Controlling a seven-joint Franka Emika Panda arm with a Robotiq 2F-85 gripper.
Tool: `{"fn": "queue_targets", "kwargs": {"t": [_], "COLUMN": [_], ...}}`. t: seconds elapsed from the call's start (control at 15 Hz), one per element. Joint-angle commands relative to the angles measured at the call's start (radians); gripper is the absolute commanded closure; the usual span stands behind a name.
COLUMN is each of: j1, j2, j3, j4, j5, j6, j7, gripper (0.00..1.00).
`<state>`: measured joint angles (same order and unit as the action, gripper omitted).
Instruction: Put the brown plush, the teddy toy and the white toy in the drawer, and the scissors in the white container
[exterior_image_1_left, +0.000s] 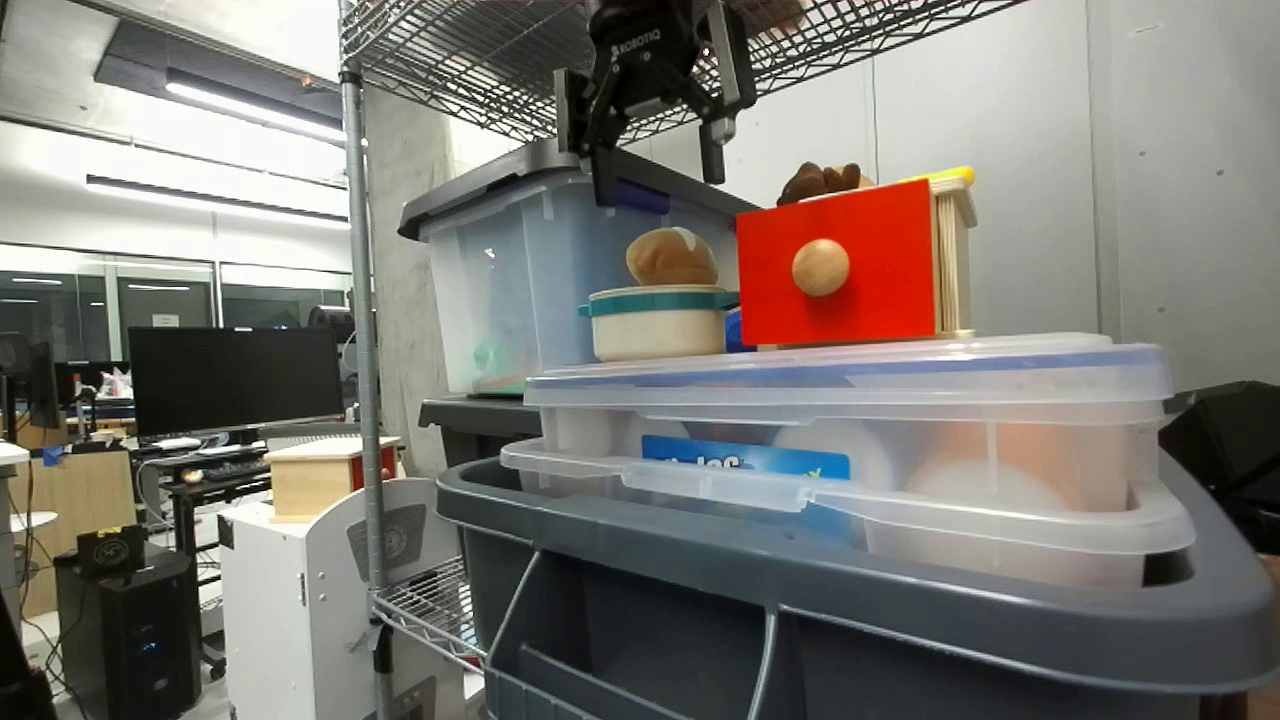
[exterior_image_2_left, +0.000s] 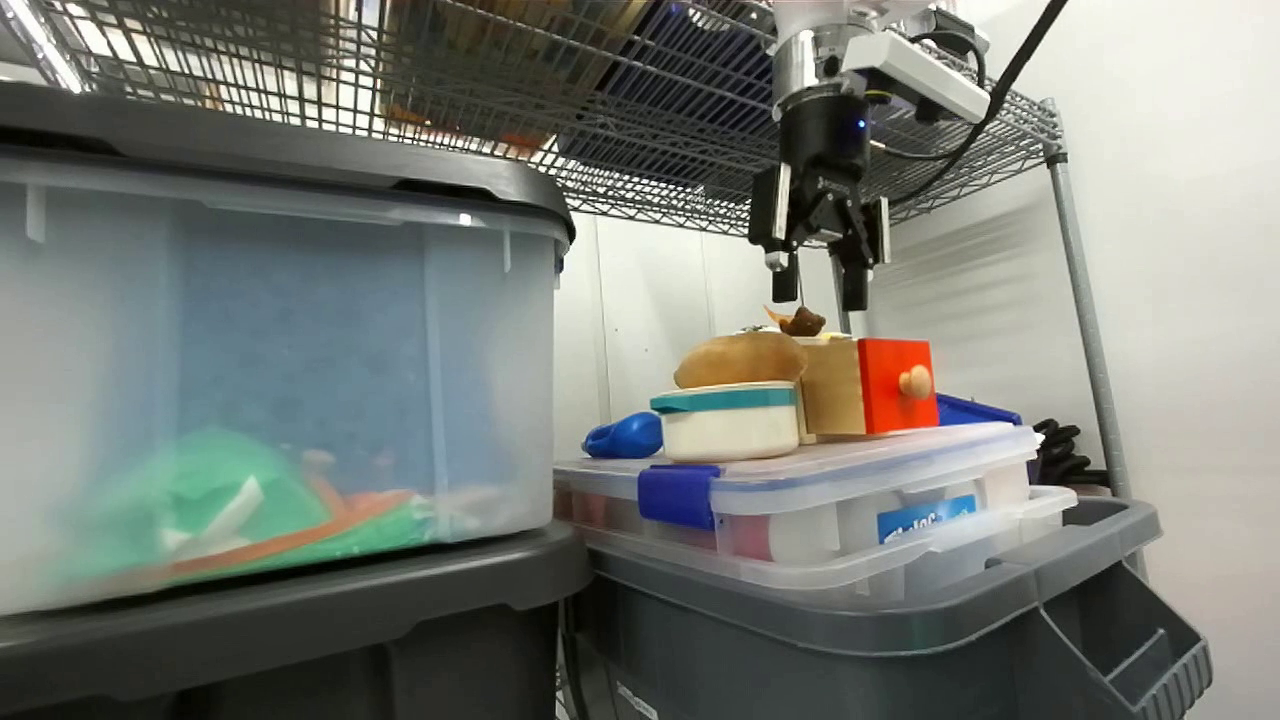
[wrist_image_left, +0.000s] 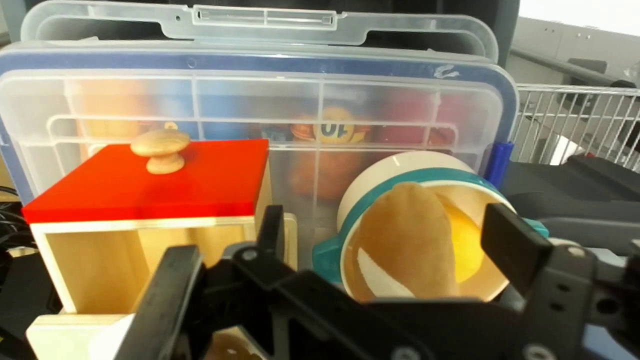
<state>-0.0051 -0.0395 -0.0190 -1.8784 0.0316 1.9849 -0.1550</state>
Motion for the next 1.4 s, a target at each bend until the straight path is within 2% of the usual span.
{"fn": "queue_targets", "kwargs": {"t": [0.0, 0.53, 0.93, 1.0, 1.07, 1.33], "j1": [0.006, -0.002, -0.009, -0.009, -0.009, -0.01], "j2": [0.024, 0.083, 0.153, 0.158, 0.159, 0.165], "j3": [0.008, 0.002, 0.006, 0.008, 0.009, 0.01], "j4": [0.029, 0.032, 0.063, 0.069, 0.075, 0.087], "j5": [0.031, 0.02, 0.025, 0.025, 0.025, 0.025], "j6": [0.023, 0.118, 0.114, 0.111, 0.111, 0.109], "j7": [-0.039, -0.098, -0.09, -0.091, -0.092, -0.094], "gripper": [0.0, 0.0, 0.0, 0.08, 0.26, 0.58]}}
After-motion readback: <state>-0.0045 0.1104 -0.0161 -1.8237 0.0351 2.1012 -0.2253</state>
